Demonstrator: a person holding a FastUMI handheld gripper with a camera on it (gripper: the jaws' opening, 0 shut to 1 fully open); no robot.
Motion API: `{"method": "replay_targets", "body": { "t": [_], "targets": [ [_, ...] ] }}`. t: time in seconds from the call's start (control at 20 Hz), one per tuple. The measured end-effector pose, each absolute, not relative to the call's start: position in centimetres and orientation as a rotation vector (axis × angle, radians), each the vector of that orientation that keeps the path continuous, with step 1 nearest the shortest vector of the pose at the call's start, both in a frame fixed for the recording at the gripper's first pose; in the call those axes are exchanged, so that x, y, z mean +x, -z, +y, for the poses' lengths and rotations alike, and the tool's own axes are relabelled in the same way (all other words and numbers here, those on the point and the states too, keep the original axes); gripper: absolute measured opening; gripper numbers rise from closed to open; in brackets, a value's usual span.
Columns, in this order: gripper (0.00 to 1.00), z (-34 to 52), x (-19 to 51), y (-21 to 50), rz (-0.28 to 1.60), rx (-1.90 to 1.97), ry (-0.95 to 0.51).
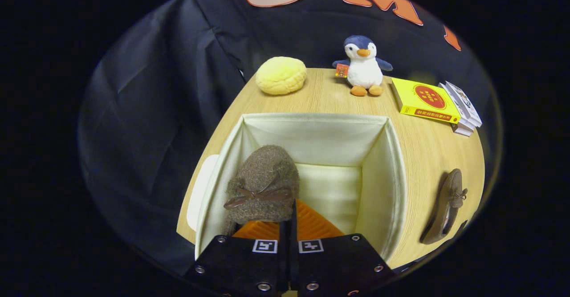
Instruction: Open the storage box then place both shoes into the box .Put the left shoe in first, then the right shoe, with the right side of both shoes facing outward in a uniform manner.
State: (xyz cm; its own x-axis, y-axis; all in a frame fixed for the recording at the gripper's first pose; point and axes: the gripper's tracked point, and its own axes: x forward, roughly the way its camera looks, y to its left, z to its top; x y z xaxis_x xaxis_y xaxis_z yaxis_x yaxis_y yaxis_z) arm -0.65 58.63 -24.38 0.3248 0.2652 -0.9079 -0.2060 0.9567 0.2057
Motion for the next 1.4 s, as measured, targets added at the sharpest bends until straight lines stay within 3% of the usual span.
{"method": "replay_targets", "body": {
  "t": [0.35, 0.6, 0.8, 1.0, 1.25, 1.4],
  "targets": [
    [0.04, 59.7, -2.2, 27.9, 1.353, 0.069, -0.259],
    [0.25, 60.7, -5.0, 25.4, 1.432, 0.204, -0.402],
    [0.49, 59.6, -4.4, 22.3, 1.337, 0.229, -0.516],
    [0.63, 56.3, -3.5, 18.6, 1.208, 0.223, -0.575],
    [0.77, 48.9, -2.6, 15.5, 1.079, 0.183, -0.528],
    [0.86, 42.9, -1.3, 15.2, 1.016, 0.161, -0.427]
  ]
}}
